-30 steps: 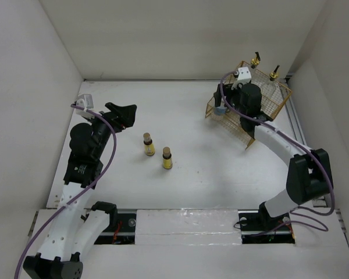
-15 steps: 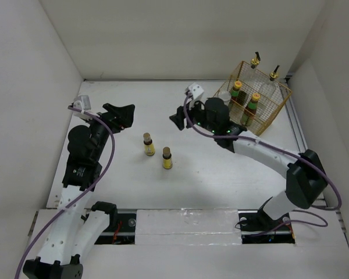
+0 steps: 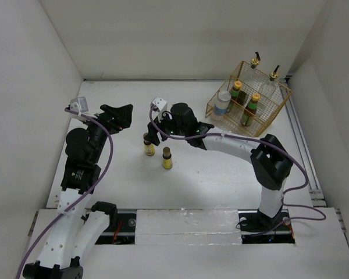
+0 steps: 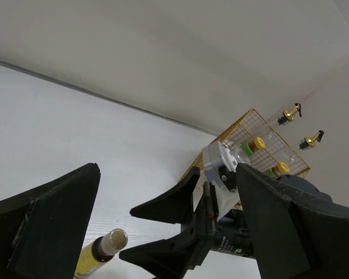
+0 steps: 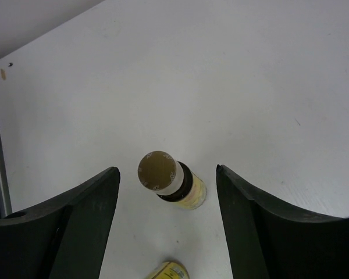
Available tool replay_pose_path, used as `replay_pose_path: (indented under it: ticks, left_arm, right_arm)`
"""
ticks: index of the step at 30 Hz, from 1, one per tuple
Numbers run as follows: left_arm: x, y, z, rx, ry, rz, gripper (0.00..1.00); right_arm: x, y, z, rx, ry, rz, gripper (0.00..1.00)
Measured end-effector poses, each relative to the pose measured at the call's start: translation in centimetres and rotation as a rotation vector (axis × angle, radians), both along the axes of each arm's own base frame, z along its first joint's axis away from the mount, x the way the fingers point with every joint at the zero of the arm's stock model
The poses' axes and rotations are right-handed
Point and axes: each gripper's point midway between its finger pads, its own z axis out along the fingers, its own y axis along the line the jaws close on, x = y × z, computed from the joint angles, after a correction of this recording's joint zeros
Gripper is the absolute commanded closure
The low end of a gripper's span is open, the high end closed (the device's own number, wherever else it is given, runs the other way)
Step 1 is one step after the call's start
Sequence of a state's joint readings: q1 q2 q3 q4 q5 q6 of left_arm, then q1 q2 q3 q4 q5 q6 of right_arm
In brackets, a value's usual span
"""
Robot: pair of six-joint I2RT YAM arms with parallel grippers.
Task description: Organize the condiment bottles
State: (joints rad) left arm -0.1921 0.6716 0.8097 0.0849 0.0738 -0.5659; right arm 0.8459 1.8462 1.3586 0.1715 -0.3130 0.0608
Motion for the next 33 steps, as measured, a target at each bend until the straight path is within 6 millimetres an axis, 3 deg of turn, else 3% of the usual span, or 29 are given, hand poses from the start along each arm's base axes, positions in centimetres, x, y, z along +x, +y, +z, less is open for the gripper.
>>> replay_pose_path:
  ticks: [8,11,16,23,26,28,30,33]
  left_arm:
    - [0.0,0.0,0.0,0.0,-0.001,0.0,0.0]
    - [0.0,0.0,0.0,0.0,-0.001,0.0,0.0]
    - [-0.1,0.0,0.1,0.0,-0.002,0.0,0.0]
    - [-0.2,0.0,0.2,-0.001,-0.008,0.0,0.0]
    - [-0.2,0.0,0.2,-0.001,-0.008,0.0,0.0]
    - [-0.2,0.0,0.2,-0.001,-0.009,0.0,0.0]
    - [-0.3,0.0,0.3,-0.002,-0.011,0.0,0.0]
    - [-0.4,0.1,0.4,-0.003,-0.015,-0.001,0.0]
  right_arm:
    - [-0.4,1.7,-2.1,-0.037,0.04,0.037,0.34]
    - [-0.7,2.2,-2.6,-0.045,0.048,0.048,0.43]
    - [-0.8,2.6,-2.8,-0.051,0.049,0.044,0.69]
    - [0.3,2.1,-1.8,-0.051,0.022,-0.019,0.73]
    - [0.6,0.6,0.8,-0.014,-0.015,-0.064,0.73]
    - [0.9,-1.6,4.1,0.038,-0.056,-0.11,0.73]
    - [1.5,-4.9,8.2,0.112,-0.11,-0.179,0.75]
    - [2.9,-11.4,14.3,0.222,-0.212,-0.33,0.75]
